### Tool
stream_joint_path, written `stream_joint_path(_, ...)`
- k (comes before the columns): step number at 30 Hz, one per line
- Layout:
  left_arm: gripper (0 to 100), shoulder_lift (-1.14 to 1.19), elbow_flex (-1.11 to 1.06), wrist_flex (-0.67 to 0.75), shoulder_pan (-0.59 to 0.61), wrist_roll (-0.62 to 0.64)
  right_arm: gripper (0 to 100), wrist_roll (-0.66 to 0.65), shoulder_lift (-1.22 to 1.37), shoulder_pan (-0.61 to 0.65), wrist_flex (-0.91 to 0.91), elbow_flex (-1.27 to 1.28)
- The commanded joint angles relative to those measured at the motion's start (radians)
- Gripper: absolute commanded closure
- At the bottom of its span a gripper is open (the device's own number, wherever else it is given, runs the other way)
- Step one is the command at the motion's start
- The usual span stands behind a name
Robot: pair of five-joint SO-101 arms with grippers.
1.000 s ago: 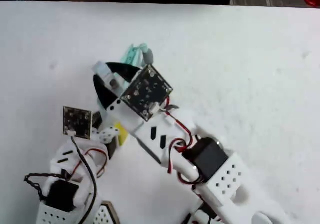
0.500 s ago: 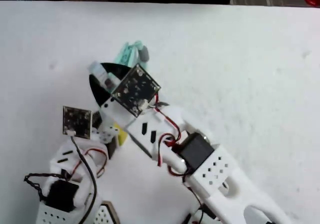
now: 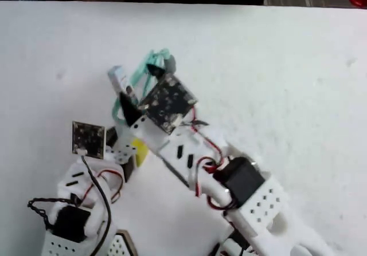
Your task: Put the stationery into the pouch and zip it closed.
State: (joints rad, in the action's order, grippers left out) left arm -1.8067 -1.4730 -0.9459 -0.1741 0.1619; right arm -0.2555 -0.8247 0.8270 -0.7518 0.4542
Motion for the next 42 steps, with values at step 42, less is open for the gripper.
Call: stream_joint_path(42,76,-0.007,0.031,0.011,0.004,0.012,98.1,-0.014,0.352,-0.015,-0.443,-0.641)
